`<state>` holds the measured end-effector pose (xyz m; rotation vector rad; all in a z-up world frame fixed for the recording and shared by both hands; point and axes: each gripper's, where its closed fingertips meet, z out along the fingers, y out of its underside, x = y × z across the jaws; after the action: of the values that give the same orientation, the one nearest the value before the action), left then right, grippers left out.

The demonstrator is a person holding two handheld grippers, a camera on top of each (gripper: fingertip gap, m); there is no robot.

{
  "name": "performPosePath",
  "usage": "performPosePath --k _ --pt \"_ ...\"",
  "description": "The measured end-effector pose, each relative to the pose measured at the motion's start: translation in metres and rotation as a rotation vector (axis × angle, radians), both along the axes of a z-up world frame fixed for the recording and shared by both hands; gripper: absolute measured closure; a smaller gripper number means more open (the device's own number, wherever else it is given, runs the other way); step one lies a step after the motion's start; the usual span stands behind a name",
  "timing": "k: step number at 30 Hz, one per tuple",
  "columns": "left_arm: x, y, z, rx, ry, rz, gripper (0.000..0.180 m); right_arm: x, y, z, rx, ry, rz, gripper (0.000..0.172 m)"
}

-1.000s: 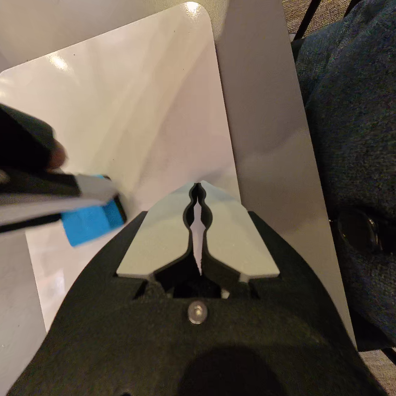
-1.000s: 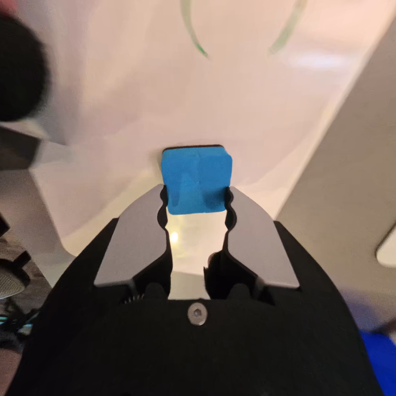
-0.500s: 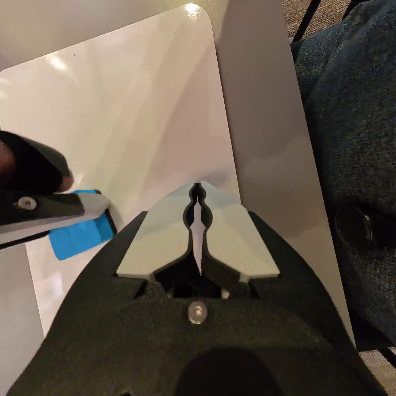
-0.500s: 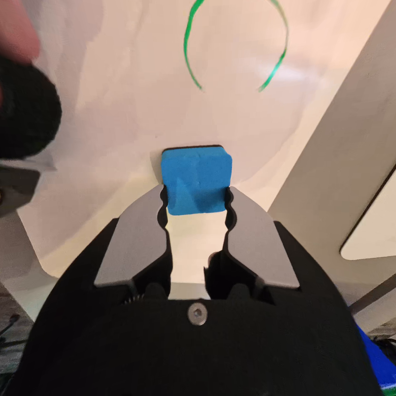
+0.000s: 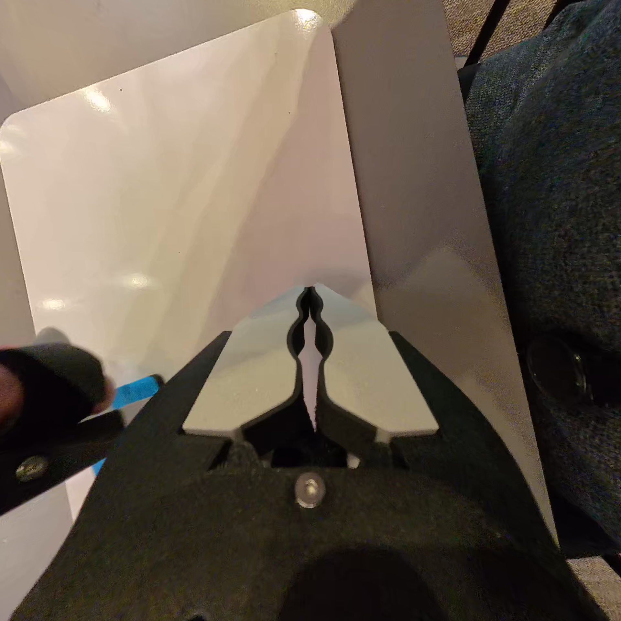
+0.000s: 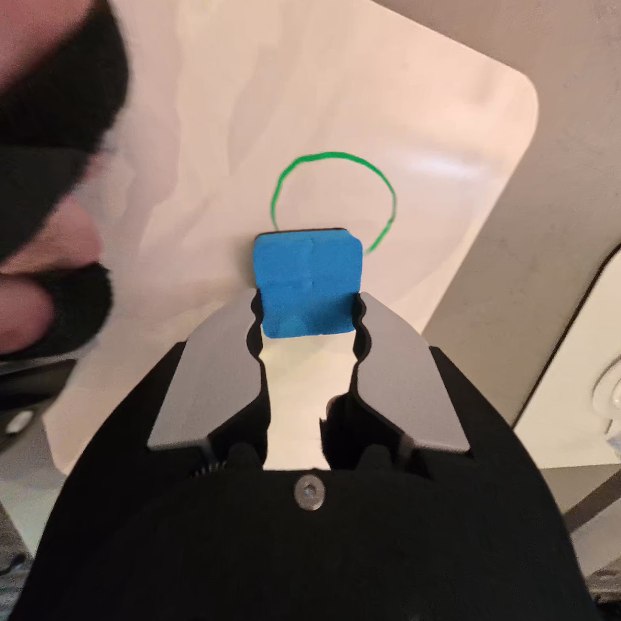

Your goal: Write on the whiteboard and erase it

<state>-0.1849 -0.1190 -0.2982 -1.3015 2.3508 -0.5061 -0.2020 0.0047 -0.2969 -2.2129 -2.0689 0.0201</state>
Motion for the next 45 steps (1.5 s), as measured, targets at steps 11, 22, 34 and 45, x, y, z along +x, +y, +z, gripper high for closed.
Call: performPosePath --k 11,22,34,45 --pt "0.001 0.0 0.0 0.0 -0.006 0.001 0.179 -0.041 0.022 0.0 -0.054 0.001 0.05 0.119" --pt "0.003 -0.001 0.0 -0.004 -0.01 0.004 0.179 -0.026 0.0 0.0 -0.082 -0.075 0.169 0.119" --pt "0.005 -0.003 0.0 0.001 -0.014 0.003 0.179 -0.042 0.019 -0.001 0.019 -0.131 0.153 0.119" --pt "0.005 -0.004 0.001 0.009 -0.02 0.006 0.179 -0.014 0.007 0.0 -0.018 -0.197 0.17 0.119"
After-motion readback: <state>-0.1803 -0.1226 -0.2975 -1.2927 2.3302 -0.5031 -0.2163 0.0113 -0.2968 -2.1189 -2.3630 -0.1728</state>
